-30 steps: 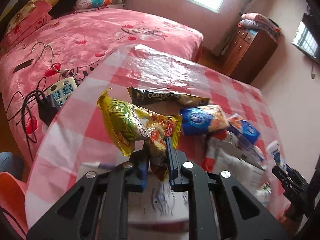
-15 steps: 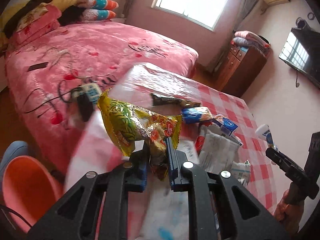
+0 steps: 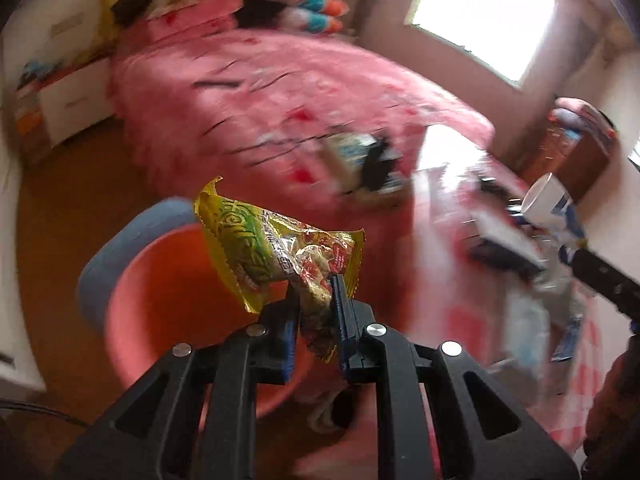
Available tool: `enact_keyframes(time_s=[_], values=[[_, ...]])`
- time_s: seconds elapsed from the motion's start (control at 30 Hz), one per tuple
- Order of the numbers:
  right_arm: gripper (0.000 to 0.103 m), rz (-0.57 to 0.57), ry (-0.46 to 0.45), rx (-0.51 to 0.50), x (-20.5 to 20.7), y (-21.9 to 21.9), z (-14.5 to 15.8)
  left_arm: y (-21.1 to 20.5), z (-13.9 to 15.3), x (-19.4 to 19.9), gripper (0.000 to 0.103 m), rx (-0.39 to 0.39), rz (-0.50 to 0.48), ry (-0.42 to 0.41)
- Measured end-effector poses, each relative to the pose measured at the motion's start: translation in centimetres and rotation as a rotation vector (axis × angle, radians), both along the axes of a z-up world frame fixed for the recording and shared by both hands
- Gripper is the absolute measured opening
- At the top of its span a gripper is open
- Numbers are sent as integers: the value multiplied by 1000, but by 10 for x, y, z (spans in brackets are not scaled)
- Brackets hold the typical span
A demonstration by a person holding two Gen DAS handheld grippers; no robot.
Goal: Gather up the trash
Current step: 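Carry the yellow wrapper to the orange bucket and open the left tool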
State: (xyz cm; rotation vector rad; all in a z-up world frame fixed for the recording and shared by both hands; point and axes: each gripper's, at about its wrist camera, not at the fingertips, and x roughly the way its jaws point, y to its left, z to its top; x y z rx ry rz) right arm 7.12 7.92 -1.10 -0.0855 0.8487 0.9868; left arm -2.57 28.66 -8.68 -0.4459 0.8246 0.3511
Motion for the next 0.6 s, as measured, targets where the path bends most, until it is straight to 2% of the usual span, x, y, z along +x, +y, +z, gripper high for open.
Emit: enact_keyframes(time_s=[0.13, 0.3, 0.33, 0.4, 0.5, 0.53, 0.57, 0.6], values=[[62, 83, 26, -37, -11, 53, -23, 34, -31, -19, 18, -22, 74, 45], [64, 147, 84, -72, -20, 109, -57, 59, -61, -30, 18, -43, 115, 81], [67, 163, 98, -79, -21, 120, -63, 62, -66, -32, 18, -48, 119, 83], [87, 163, 102, -92, -20, 127, -72, 66, -72, -34, 19, -40, 128, 89], [88, 140, 112, -87, -18, 126, -79, 68, -76, -38, 35, -5, 133, 87], [88, 126, 108, -81, -18, 121, -78, 67, -76, -39, 46, 3, 136, 83], [88, 111, 101, -79, -17, 116, -76, 67, -75, -41, 51, 11, 141, 77], [88, 92, 88, -75, -16, 110, -73, 67, -74, -43, 52, 20, 146, 69]])
